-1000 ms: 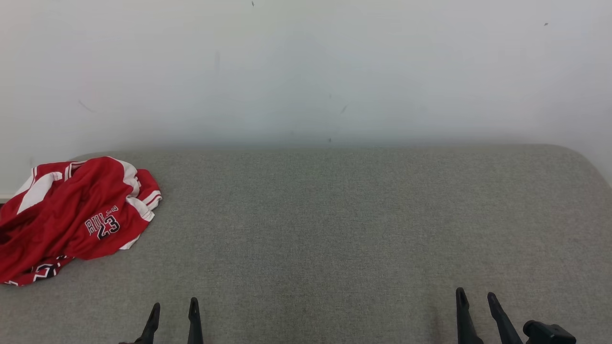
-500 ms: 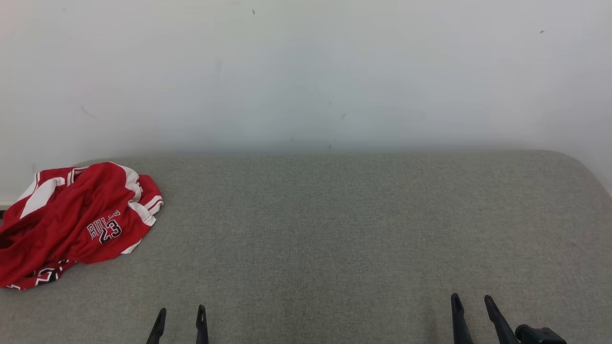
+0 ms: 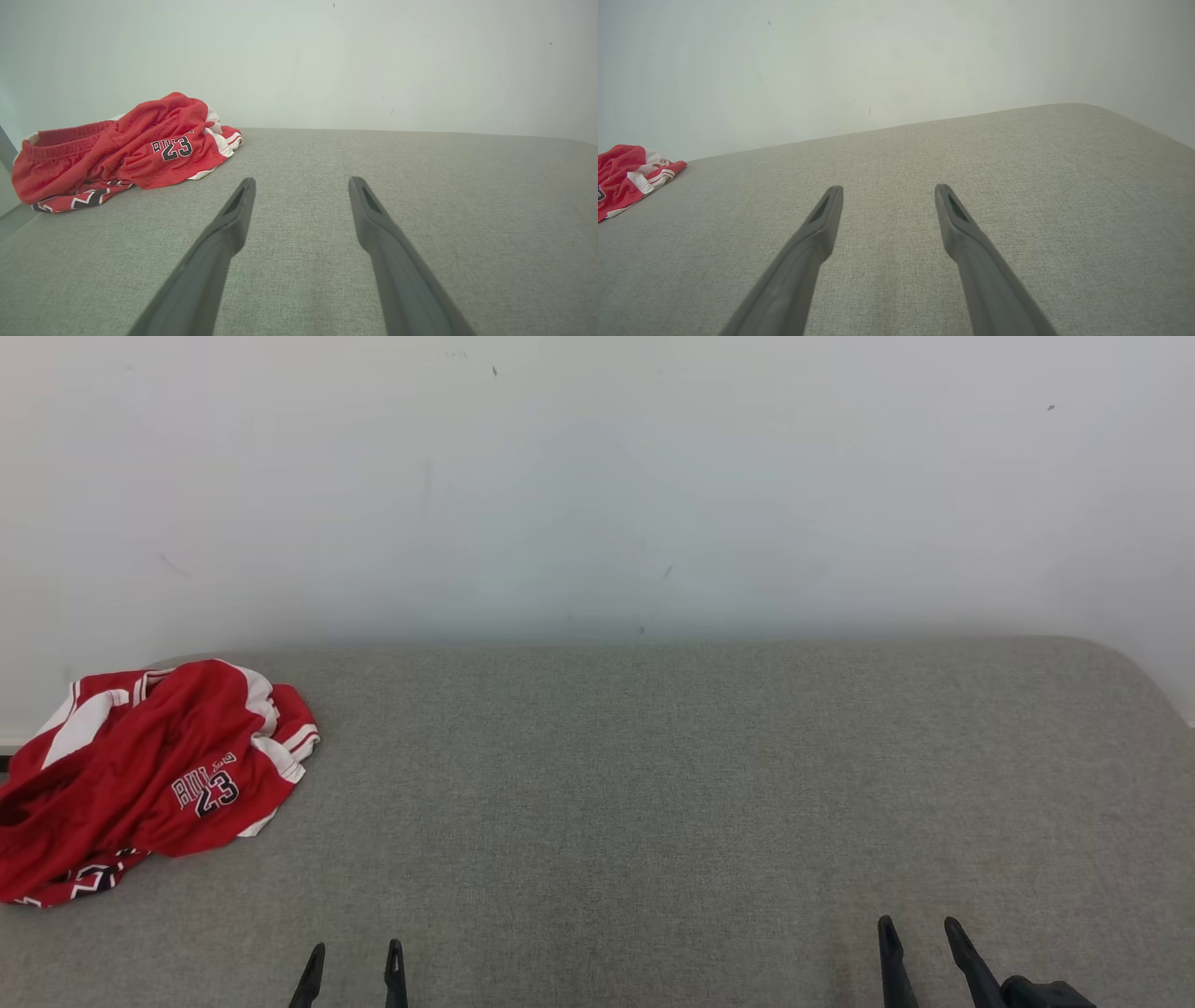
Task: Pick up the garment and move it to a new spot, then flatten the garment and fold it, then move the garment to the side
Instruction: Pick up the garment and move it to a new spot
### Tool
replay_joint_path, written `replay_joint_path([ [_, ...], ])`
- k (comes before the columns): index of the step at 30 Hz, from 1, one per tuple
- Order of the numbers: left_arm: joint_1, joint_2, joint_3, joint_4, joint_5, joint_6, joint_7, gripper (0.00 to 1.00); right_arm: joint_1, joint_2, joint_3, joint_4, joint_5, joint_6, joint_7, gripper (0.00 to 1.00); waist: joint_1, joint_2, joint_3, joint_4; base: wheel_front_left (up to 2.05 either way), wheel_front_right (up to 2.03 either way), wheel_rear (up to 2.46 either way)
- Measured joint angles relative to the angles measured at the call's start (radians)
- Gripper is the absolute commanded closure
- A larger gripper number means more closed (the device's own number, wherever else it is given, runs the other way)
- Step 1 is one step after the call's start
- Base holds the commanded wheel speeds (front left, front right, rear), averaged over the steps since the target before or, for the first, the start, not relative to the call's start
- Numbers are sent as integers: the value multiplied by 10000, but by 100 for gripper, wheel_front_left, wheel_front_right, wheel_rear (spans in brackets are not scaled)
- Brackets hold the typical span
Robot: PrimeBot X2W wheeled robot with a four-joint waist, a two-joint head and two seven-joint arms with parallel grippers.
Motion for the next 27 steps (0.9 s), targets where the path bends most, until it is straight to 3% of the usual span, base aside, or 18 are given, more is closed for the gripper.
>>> replay_joint_path([
  [15,-64,-10,42,136,13,2,0,0,58,-4,-59,-2,69,0,-4,0,0,0,61,424,0,0,0],
  [27,-49,148,299,198,27,48,-2,0,66,-2,196,217,370,0,-184,0,0,2,28,1786,0,0,0],
])
